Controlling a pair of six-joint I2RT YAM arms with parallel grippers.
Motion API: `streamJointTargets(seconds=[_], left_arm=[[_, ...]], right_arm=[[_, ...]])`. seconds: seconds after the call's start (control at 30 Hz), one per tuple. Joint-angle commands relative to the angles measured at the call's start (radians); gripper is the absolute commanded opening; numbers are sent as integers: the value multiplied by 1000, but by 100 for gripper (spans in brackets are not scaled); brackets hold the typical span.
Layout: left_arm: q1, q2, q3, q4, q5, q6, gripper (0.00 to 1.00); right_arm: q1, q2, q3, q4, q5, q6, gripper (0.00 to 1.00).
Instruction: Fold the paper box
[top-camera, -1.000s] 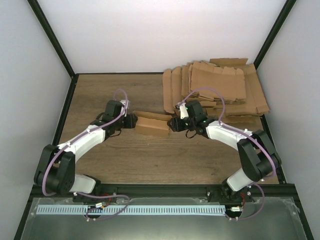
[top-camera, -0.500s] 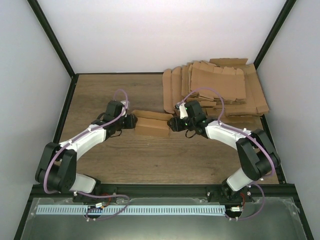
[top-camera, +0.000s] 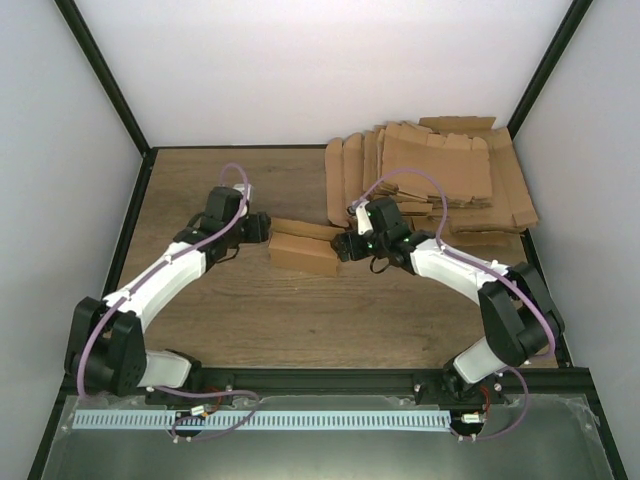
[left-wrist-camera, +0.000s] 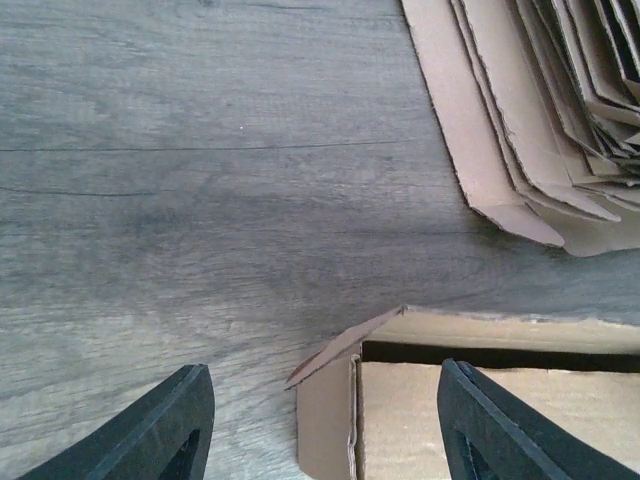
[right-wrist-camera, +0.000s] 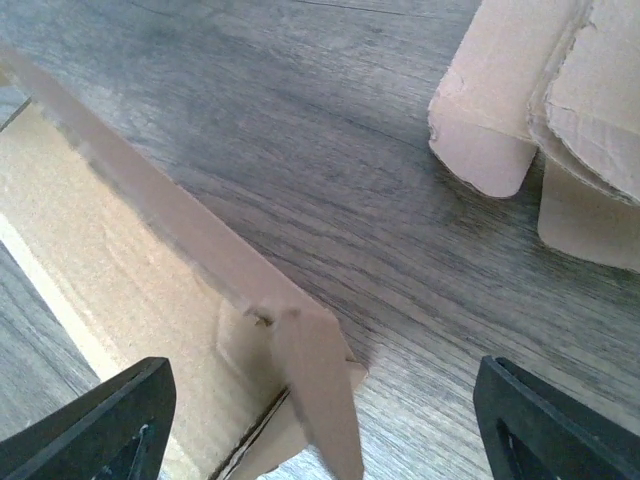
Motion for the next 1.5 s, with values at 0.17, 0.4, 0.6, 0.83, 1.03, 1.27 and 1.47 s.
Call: streamJointTargets(seconds=[0.17, 0.4, 0.6, 0.83, 1.03, 1.27, 1.47], left_arm=[[3, 123, 52, 68, 78, 25, 54], [4, 149, 70, 75, 62, 33, 44], [0, 161, 78, 71, 77, 41, 32], [-6, 138, 57, 47, 92, 39, 10], [-14, 115, 50, 8, 85, 23, 4], [-50, 100, 37, -14, 91, -6, 4], [-79, 89, 16, -28, 61, -16, 4]], right_arm=[[18, 18, 63, -26, 34, -19, 75], [44, 27, 84, -47, 72, -27, 61], [53, 40, 92, -53, 79, -25, 59], [59, 44, 89, -57, 81, -22, 59], [60, 42, 90, -61, 78, -22, 58], [77, 47, 79, -60, 89, -20, 77], [80, 48, 52, -41, 79, -4, 78]])
